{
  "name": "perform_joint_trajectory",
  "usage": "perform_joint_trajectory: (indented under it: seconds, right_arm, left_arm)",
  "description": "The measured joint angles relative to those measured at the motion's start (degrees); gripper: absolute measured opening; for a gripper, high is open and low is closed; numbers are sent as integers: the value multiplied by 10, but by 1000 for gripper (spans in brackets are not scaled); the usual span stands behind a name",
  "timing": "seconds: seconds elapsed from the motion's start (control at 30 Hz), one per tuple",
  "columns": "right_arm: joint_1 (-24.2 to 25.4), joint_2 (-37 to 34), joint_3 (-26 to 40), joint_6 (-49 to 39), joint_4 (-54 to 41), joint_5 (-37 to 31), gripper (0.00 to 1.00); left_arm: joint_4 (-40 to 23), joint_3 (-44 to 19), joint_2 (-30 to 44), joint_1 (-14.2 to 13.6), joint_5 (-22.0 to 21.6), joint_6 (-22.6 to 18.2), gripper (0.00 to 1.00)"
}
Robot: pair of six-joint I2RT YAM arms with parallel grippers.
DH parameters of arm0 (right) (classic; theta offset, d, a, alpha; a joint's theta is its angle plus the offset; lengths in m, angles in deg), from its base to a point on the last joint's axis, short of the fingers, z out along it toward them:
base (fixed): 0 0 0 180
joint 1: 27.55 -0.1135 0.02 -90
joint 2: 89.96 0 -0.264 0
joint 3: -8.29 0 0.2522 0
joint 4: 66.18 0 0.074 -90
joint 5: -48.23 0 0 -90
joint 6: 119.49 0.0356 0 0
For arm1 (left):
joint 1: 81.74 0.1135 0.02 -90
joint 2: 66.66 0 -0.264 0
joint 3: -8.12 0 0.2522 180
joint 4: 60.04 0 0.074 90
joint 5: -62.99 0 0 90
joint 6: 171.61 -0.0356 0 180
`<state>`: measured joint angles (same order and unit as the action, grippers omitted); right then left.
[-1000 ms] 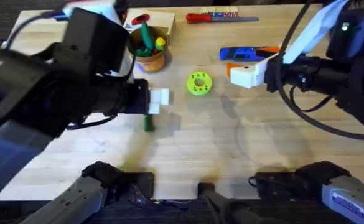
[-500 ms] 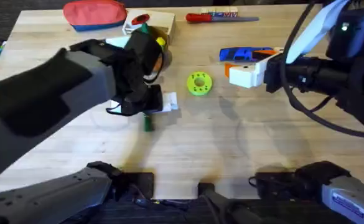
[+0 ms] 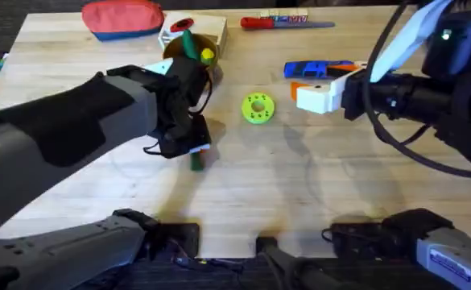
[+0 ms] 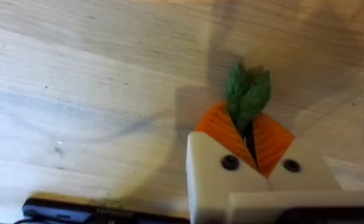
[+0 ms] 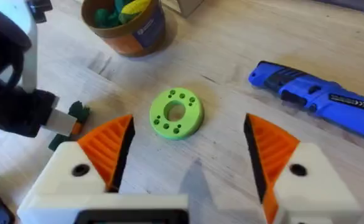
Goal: Pick up the gripper from the table and insert it into the empty holder that is missing its gripper. Then pick up a screw, insert it into the mounting hole, and use the screwdriver to tighten it. Finally, clean up the table by picking up the vegetable and placing it into the bucket.
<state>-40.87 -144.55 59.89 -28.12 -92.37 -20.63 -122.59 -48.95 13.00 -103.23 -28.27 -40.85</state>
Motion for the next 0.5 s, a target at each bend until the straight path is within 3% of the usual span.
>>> perform_joint_trajectory:
  seconds: [0.13, 0.27, 0.4, 0.5]
  right_arm:
    - [0, 0, 0, 0, 0, 0, 992]
    - [0, 0, 0, 0, 0, 0, 992]
    - [0, 0, 0, 0, 0, 0, 991]
    - [0, 0, 0, 0, 0, 0, 991]
  left_arm:
    - [-75, -17, 0, 0, -1, -1, 20]
    - [-138, -96, -6, 0, -7, -14, 19]
    - [-123, -200, -14, 0, -27, -43, 19]
    - [-66, -241, -20, 0, -60, -56, 19]
